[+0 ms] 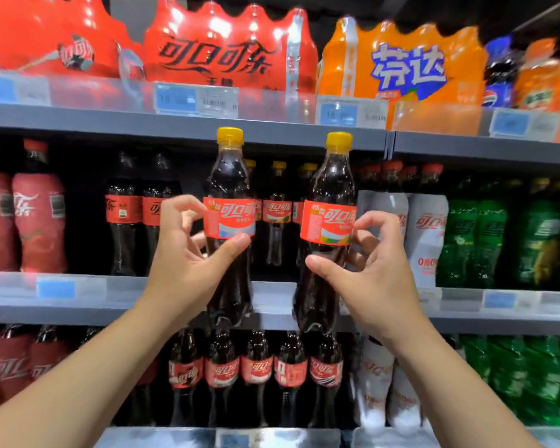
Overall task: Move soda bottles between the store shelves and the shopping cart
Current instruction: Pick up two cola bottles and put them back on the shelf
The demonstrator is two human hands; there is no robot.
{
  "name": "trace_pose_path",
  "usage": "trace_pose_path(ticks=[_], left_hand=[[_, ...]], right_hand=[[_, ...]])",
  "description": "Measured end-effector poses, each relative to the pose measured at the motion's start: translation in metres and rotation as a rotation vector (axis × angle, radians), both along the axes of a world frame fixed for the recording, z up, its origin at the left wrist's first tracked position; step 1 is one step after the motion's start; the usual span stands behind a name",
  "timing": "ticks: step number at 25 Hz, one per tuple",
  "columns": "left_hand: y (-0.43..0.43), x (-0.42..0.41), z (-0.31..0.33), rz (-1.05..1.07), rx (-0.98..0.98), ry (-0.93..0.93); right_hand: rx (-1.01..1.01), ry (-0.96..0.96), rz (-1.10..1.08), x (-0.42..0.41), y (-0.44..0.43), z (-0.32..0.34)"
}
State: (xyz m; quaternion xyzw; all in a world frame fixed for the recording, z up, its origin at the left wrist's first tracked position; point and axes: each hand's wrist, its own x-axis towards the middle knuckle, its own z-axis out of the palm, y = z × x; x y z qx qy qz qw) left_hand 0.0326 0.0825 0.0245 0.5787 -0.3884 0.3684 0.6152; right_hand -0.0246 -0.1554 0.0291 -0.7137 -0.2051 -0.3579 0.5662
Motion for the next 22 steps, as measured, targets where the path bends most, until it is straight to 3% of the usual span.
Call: trace_pose_path(ticks=[7,11,17,22], left_hand=[[-0.018,0.025,0.016,-0.039,-0.076,-0.076],[-0.023,0.034,0.022,0.004,0.001,-0.209],[-0.023,0.049,0.016,0.153,0.093,-0.191],[-0.025,0.051,0.016,0.287,0.175,-0.489]], right_hand=[[0.018,-0.123,-0.063,0.05,0.003,0.017],[0.051,-0.111,-0.074,0.07,0.009,0.006],[-0.068,-0.007,-0.063,0.081,0.016,-0.008],[-0.108,0.058,-0.093,0.085,0.018,-0.016]])
